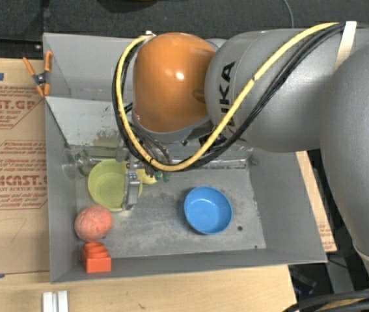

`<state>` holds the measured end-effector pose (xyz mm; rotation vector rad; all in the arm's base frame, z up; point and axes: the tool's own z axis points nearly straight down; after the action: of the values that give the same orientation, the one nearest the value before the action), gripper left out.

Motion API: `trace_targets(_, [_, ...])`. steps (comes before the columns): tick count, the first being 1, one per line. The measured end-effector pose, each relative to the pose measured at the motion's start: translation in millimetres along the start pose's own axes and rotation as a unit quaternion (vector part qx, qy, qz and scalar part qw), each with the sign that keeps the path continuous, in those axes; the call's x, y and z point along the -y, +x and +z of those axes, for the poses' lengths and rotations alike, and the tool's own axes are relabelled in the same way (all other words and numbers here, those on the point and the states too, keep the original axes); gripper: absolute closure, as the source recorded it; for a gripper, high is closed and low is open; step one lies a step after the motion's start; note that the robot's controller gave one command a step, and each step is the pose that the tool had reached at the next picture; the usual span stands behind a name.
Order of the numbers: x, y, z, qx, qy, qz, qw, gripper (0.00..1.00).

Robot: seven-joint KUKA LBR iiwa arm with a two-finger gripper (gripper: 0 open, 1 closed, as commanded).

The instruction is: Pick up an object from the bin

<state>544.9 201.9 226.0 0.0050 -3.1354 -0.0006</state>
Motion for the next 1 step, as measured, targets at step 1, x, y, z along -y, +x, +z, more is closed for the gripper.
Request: trace_targets(1, [1.6, -1.7, -4.9, 0.0038, -0.001, 0.001, 1.0, 0.0])
